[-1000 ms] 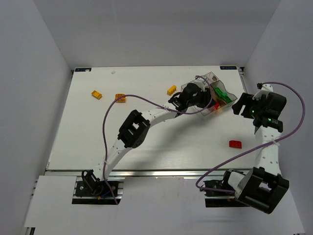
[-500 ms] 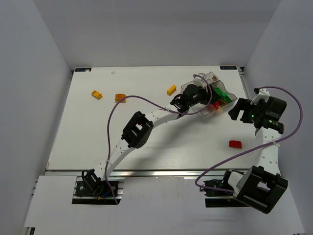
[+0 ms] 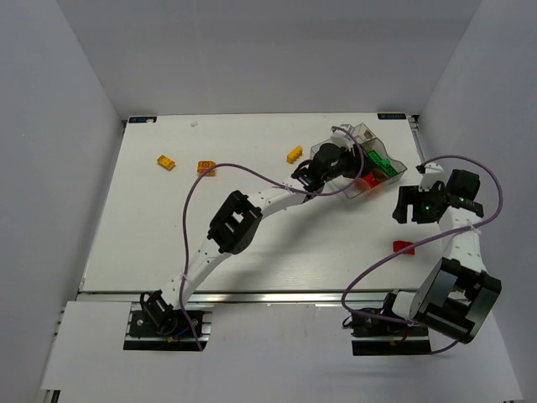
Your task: Sort the legos into containers by color
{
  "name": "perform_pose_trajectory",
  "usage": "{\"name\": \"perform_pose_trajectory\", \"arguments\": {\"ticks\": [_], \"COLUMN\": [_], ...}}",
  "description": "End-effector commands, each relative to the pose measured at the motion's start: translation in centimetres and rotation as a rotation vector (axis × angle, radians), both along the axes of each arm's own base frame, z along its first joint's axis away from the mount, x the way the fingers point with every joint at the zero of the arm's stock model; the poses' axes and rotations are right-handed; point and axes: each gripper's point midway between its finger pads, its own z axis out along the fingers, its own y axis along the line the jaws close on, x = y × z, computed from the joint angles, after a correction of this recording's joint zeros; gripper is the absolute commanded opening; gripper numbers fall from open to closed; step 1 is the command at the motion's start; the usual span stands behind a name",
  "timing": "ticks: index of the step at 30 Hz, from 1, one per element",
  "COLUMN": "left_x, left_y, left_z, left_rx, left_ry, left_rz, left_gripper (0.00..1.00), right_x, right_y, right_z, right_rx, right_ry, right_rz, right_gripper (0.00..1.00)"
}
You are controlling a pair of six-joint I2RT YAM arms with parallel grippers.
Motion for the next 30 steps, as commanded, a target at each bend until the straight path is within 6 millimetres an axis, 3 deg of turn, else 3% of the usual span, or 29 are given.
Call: {"name": "perform_pose_trajectory", "arguments": {"ticks": [1,2,3,5,6,7,8,9,10,11,12,13,14,17,20,25,26,30], "left_x": [0.7,1.0,0.0,0.0,-1.3,-1.8,-2.8,-3.8,-4.6,-5.4,-6.5,-7.8,-8.8,-11.6,-13.9,-16.8,-16.8,-17.5], "left_y": [2.6,3.5,4.6,7.2,8.8,10.7,11.7,14.0,16.0,17.1,19.1,20.5,22.3,26.0,29.1,32.5,33.5,35.2], "left_z": [9.1,9.5,10.6,11.0,14.7,11.7,11.4,15.1,11.9,11.9,14.4,11.9,14.0,12.5,11.1,10.1,10.8,10.3], "left_rx": [-0.034,-0.01,0.009,0.067,0.047,0.12,0.162,0.145,0.229,0.272,0.268,0.343,0.346,0.439,0.509,0.523,0.51,0.544], "left_ry": [-0.124,-0.151,-0.154,-0.173,-0.209,-0.174,-0.196,-0.243,-0.201,-0.225,-0.26,-0.216,-0.261,-0.221,-0.167,-0.109,-0.111,-0.075], "left_rz": [0.028,0.038,0.04,0.063,0.073,0.078,0.063,0.078,0.077,0.072,0.085,0.064,0.075,0.064,0.086,0.124,0.177,0.218], "left_gripper": [0.55,0.44,0.23,0.13,0.12,0.2,0.29,0.43,0.65,0.72,0.76,0.8,0.82,0.84,0.84,0.84,0.85,0.85], "right_x": [-0.6,-0.7,-0.8,-1.5,-1.7,-2.0,-2.5,-2.9,-3.2,-3.3,-3.4,-3.5,-3.6,-3.8,-5.3,-5.3,-5.0,-4.2], "right_y": [-1.9,-2.1,-2.1,-1.7,-1.7,-1.5,-1.2,-1.3,-1.4,-1.6,-1.8,-2.1,-2.5,-3.1,-3.4,-3.2,-3.4,-4.0], "right_z": [-0.7,-1.1,-1.1,-1.7,-2.0,-2.2,-2.4,-2.7,-3.2,-3.1,-3.2,-3.4,-3.6,-4.4,-5.9,-6.7,-6.7,-7.8], "right_rx": [-0.132,-0.145,-0.149,-0.143,-0.174,-0.182,-0.191,-0.214,-0.256,-0.286,-0.31,-0.35,-0.38,-0.429,-0.474,-0.504,-0.513,-0.499], "right_ry": [0.062,0.081,0.091,0.126,0.123,0.121,0.125,0.124,0.123,0.109,0.108,0.106,0.118,0.147,0.203,0.195,0.192,0.222], "right_rz": [0.054,0.071,0.085,0.134,0.203,0.246,0.289,0.329,0.388,0.417,0.444,0.49,0.504,0.628,0.832,1.013,1.018,1.071], "right_gripper": [0.82,0.73,0.69,0.67,0.68,0.72,0.78,0.8,0.82,0.85,0.85,0.86,0.86,0.84,0.78,0.77,0.77,0.77]}}
